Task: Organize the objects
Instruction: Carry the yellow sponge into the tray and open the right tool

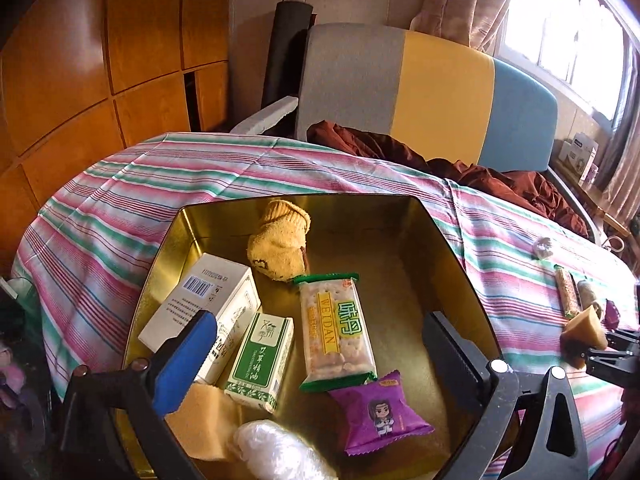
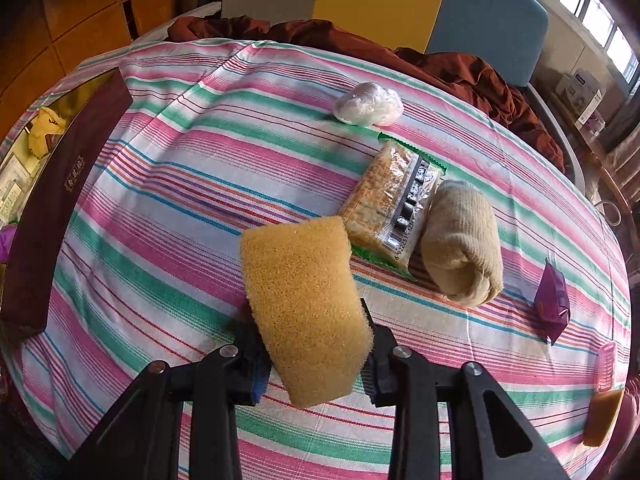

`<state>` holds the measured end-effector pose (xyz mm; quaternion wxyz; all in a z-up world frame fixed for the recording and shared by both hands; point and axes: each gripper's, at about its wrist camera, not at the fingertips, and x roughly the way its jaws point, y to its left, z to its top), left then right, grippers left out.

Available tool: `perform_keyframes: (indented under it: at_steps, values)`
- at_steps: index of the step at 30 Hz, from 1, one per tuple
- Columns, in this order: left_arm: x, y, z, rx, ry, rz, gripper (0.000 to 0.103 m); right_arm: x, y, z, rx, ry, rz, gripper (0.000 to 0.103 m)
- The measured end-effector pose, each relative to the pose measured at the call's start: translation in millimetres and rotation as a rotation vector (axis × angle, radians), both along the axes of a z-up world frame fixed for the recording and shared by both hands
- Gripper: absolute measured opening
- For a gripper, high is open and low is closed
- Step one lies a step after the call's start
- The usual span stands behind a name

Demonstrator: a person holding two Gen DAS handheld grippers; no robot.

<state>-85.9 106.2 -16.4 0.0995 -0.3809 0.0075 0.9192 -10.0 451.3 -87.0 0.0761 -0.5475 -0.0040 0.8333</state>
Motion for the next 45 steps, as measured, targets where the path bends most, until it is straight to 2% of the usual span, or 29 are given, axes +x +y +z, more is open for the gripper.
perform_keyframes:
  at_steps: [8, 15, 20, 25, 31, 36, 40, 45]
  values:
    - [13, -12, 6, -0.003, 0.022, 0.000, 0.103, -1, -4, 0, 0.001, -0.007, -0.012, 0.033]
    - [21, -25, 10, 0.023, 0.040, -0.023, 0.103, -1, -34, 1, -0.014, 0.009, 0.008, 0.033]
    - [25, -34, 7, 0.045, 0.037, -0.023, 0.103, 4, -55, 9, -0.094, 0.051, -0.022, 0.033]
    - [29, -42, 8, 0.060, 0.049, -0.014, 0.103, 1, -76, 32, -0.174, 0.113, -0.033, 0.033]
    - [33, -50, 11, 0.073, 0.058, -0.005, 0.103, -18, -125, 73, -0.205, 0.187, 0.070, 0.033]
    - [35, -61, 13, 0.080, 0.061, 0.002, 0.103, -39, -171, 89, -0.217, 0.200, 0.173, 0.033]
    - [39, -73, 17, 0.093, 0.067, 0.017, 0.103, -54, -202, 82, -0.186, 0.163, 0.230, 0.033]
    - [41, -90, 16, 0.098, 0.070, 0.048, 0.103, -66, -223, 65, -0.146, 0.115, 0.246, 0.034]
